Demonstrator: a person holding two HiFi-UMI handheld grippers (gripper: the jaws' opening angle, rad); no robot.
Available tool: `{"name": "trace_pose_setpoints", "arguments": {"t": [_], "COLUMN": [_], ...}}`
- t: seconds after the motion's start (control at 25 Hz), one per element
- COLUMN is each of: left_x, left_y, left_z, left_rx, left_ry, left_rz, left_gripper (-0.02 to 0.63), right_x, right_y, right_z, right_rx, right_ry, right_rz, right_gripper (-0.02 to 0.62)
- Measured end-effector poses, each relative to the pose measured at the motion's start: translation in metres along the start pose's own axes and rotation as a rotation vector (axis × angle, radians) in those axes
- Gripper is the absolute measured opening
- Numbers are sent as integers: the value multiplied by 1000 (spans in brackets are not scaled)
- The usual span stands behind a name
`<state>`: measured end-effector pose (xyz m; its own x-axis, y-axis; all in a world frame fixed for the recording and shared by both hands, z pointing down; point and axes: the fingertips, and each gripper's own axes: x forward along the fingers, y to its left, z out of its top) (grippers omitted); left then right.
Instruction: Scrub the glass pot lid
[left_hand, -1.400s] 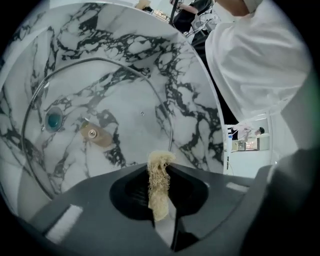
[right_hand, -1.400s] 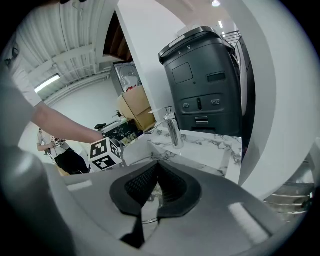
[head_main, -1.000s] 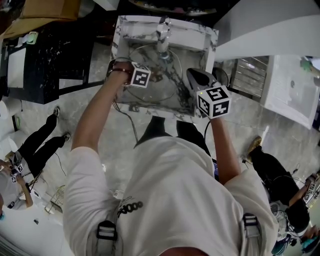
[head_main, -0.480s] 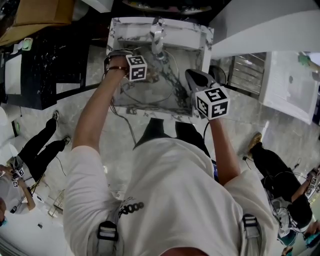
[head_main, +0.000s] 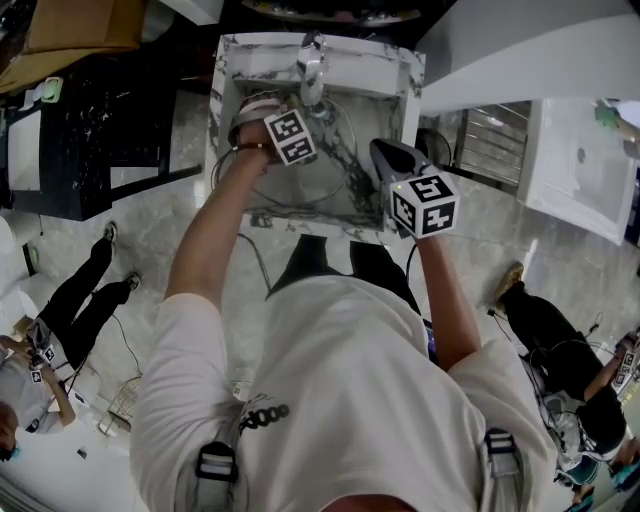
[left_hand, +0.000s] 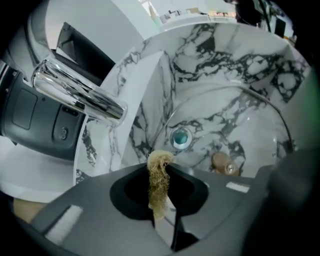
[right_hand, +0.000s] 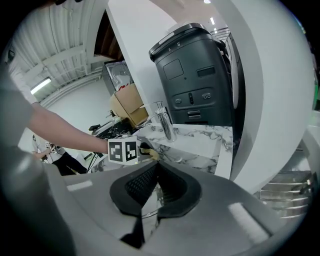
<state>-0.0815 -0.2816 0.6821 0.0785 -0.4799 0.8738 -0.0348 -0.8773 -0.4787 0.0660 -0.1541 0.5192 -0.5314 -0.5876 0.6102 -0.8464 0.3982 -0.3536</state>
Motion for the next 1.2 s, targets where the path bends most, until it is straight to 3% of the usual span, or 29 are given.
{"name": "trace_pose_setpoints", "arguments": {"t": [0.28, 0.4, 0.92, 1.2], "left_x": [-8, -13, -56, -85], "left_y": [-24, -42, -115, -161], "left_z": [43, 58, 86, 90], "left_rx": [-438, -517, -479, -316], "left_ry": [-143, -205, -403, -452], "left_rz": [-97, -167, -372, -556], "left_gripper": [51, 51, 52, 52], "right_x": [-1, -1, 7, 19], "right_y": [2, 5, 7, 3], "right_z": [-1, 0, 2, 0], "right_rx": [-5, -10, -59, -74], "right_ry": [2, 4, 56, 73], "right_rz": [3, 13, 81, 116], "right_gripper": [3, 3, 3, 3]}}
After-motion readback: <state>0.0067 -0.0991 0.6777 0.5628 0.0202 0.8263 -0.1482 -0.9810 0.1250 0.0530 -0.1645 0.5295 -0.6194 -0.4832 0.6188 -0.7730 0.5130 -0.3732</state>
